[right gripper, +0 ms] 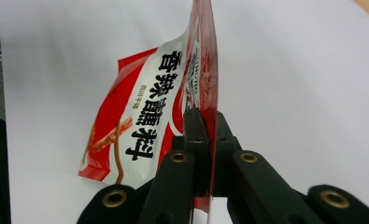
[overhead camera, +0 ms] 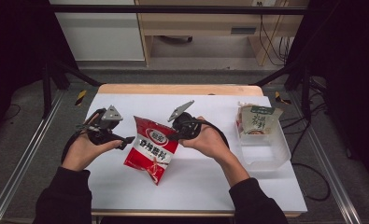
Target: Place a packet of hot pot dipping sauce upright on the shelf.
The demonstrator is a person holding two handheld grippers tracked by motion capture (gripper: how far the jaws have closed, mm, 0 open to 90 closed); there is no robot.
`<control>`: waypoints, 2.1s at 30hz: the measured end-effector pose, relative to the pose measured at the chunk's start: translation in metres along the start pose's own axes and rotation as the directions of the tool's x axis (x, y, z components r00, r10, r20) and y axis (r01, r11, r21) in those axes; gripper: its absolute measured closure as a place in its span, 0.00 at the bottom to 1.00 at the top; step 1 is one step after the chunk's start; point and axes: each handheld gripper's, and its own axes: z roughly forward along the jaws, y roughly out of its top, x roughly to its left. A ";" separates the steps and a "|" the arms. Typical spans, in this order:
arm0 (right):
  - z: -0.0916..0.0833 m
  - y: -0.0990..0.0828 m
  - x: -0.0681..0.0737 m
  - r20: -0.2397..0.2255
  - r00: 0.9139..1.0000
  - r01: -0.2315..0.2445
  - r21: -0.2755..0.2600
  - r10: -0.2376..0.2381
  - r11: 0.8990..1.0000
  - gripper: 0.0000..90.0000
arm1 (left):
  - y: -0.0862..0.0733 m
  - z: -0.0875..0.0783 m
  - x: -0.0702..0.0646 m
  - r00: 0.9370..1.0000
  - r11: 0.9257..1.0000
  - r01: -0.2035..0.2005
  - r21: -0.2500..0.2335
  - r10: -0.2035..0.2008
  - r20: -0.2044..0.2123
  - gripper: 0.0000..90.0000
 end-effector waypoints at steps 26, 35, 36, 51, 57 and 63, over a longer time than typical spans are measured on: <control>-0.094 0.013 -0.015 0.111 0.993 0.044 -0.028 -0.041 0.999 1.00 | -0.042 0.015 0.007 0.998 0.993 0.059 0.098 -0.058 -0.011 0.10; -0.122 0.005 -0.021 0.148 0.988 0.053 -0.027 -0.049 0.998 1.00 | -0.049 0.022 0.004 0.998 0.990 0.055 0.132 -0.056 0.004 0.10; -0.122 0.005 -0.021 0.148 0.988 0.053 -0.027 -0.049 0.998 1.00 | -0.049 0.022 0.004 0.998 0.990 0.055 0.132 -0.056 0.004 0.09; -0.167 -0.001 -0.029 0.206 0.978 0.044 -0.022 -0.038 0.999 1.00 | -0.059 0.025 0.009 0.997 0.986 0.077 0.148 -0.078 0.004 0.09; -0.183 -0.007 -0.034 0.226 0.974 0.027 -0.045 -0.016 0.999 1.00 | -0.060 0.030 0.006 0.997 0.982 0.068 0.175 -0.072 0.014 0.09; -0.199 -0.011 -0.037 0.250 0.968 0.018 -0.058 -0.004 0.998 1.00 | -0.060 0.034 0.004 0.997 0.984 0.071 0.166 -0.072 0.002 0.09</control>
